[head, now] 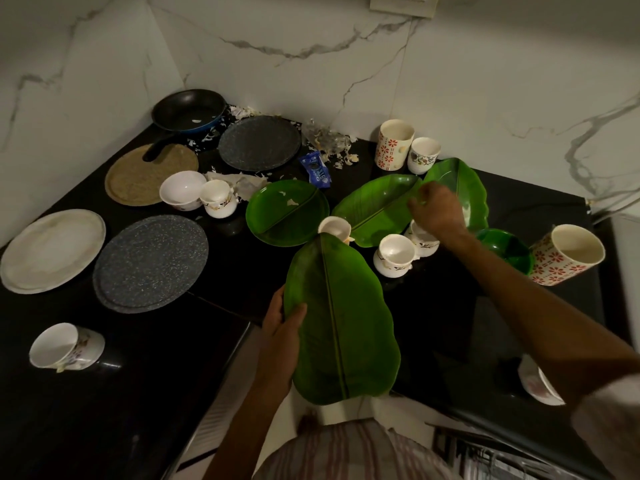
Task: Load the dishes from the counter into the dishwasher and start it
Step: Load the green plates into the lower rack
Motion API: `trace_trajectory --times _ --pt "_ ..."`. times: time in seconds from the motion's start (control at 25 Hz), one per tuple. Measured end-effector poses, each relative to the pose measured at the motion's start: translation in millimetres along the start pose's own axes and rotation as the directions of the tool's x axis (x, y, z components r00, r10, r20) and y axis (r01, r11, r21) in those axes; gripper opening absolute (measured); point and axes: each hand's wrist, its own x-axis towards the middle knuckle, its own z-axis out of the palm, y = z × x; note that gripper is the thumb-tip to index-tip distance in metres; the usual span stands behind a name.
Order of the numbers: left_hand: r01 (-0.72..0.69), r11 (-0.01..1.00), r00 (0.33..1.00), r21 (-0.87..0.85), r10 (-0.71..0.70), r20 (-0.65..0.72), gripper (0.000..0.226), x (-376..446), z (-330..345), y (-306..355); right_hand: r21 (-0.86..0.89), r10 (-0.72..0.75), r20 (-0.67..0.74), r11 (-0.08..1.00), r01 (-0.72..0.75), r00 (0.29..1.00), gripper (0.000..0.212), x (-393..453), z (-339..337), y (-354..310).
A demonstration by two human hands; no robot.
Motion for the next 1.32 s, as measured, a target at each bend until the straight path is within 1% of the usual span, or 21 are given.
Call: trace_trajectory --times 0.08,0.16,0.24,0.28,0.4,0.48,0.56,0.68,0.84,0.92,1.04,1.12,1.2,1.28,1.32 --pt "-0.010 1.000 1.000 0.026 0.011 -0.015 0.034 0 1 3 -0.130 0.044 0.072 0.991 -0.034 0.996 0.026 27 8 -2" --pt "-0.014 1.000 1.000 0.017 0.015 -0.028 0.034 1 0 5 -0.159 0.073 0.181 0.986 -0.044 0.981 0.030 42 17 -2" --pt "-0.025 1.000 0.999 -0.007 0.024 -0.034 0.034 1 -1 5 -0.168 0.053 0.285 0.986 -0.004 0.957 0.036 49 22 -2" --pt "-0.029 0.999 0.999 -0.018 0.028 -0.039 0.034 1 -2 6 -0.176 0.043 0.310 0.984 0.013 0.950 0.038 53 25 -2" --pt "-0.035 0.999 0.998 -0.031 0.034 -0.049 0.036 -1 -5 4 -0.172 0.101 0.283 0.984 -0.053 0.954 0.031 60 29 1" --pt "-0.032 0.999 0.998 -0.026 0.030 -0.055 0.037 -3 -6 0 -0.231 0.133 0.270 0.970 -0.070 0.954 0.029 62 30 5" --pt "-0.025 0.999 0.998 -0.021 0.024 -0.062 0.037 -4 -8 -3 -0.261 0.156 0.282 0.962 -0.081 0.947 0.034 63 30 8" --pt "-0.029 0.999 0.997 -0.024 0.027 -0.069 0.036 -4 -8 -4 -0.236 0.243 0.270 0.955 -0.181 0.932 0.042 63 31 9" --pt "-0.041 0.999 0.996 -0.036 0.038 -0.081 0.034 -6 -8 -2 -0.215 0.265 0.246 0.953 -0.214 0.932 0.047 61 33 2" --pt "-0.040 0.999 0.996 -0.034 0.037 -0.087 0.034 -6 -7 -1 -0.139 0.277 0.246 0.959 -0.249 0.929 0.043 61 34 3" --pt "-0.038 0.998 0.995 -0.050 0.033 -0.099 0.033 -6 -6 0 0.043 0.342 0.210 0.933 -0.358 0.916 0.019 63 32 6" --pt "-0.036 0.998 0.995 -0.054 0.030 -0.098 0.034 -6 -6 -1 0.196 0.360 0.178 0.899 -0.392 0.916 0.021 65 24 1" --pt "-0.036 0.998 0.995 -0.048 0.032 -0.091 0.035 -8 -5 -1 0.308 0.322 0.125 0.887 -0.345 0.939 0.030 68 15 -5" --pt "-0.035 0.999 0.996 -0.041 0.031 -0.087 0.034 -9 -4 -1 0.341 0.284 0.086 0.892 -0.296 0.955 0.030 67 7 -11" --pt "-0.034 0.999 0.996 -0.041 0.030 -0.083 0.034 -9 -3 0 0.326 0.281 0.061 0.901 -0.285 0.958 0.030 66 5 -11"
